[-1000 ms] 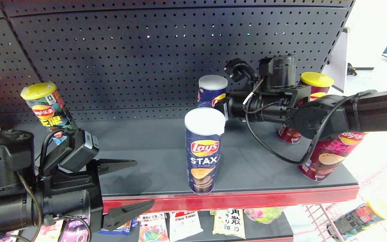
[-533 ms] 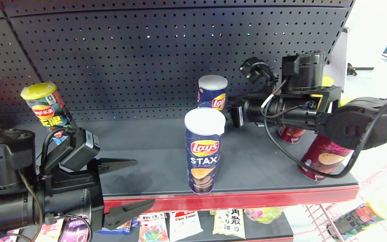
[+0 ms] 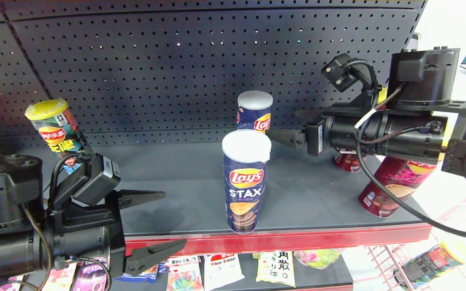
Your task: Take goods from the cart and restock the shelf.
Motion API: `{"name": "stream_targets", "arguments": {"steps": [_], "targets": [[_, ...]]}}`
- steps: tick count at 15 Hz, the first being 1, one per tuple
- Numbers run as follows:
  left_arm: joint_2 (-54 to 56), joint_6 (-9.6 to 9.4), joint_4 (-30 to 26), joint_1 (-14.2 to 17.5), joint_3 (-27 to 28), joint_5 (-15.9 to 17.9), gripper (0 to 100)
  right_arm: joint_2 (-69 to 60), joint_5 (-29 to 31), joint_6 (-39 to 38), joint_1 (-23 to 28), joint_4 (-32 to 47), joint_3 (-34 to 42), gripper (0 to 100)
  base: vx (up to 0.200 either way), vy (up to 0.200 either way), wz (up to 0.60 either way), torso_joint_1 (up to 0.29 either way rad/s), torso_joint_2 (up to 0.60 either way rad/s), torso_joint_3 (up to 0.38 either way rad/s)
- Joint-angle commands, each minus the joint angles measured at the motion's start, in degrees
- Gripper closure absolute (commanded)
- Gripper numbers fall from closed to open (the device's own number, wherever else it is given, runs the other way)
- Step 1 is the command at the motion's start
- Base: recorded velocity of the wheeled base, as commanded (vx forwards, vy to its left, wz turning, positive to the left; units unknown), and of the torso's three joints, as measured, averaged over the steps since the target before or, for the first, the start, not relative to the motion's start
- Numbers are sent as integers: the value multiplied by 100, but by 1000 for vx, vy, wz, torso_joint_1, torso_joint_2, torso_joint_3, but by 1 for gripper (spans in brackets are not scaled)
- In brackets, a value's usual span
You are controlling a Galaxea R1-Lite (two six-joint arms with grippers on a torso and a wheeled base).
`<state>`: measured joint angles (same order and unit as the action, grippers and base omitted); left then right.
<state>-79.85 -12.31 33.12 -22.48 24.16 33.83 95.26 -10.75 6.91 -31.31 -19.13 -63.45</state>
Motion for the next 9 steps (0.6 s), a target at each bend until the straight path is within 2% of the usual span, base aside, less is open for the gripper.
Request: {"name": "stream_targets", "arguments": {"steps": [1, 4, 9], "targets": [[-13, 1, 1, -2, 1, 1, 0, -244, -6, 3, -7, 5, 70, 0, 0, 0, 0, 0, 0, 0], [-22, 1, 1, -2, 10, -8, 0, -499, 21, 3, -7, 5, 290, 0, 0, 0, 0, 0, 0, 0], [-338, 1, 10, 42, 45, -131, 0, -1580, 56, -6, -16, -12, 1212, 0, 0, 0, 0, 0, 0, 0]]}}
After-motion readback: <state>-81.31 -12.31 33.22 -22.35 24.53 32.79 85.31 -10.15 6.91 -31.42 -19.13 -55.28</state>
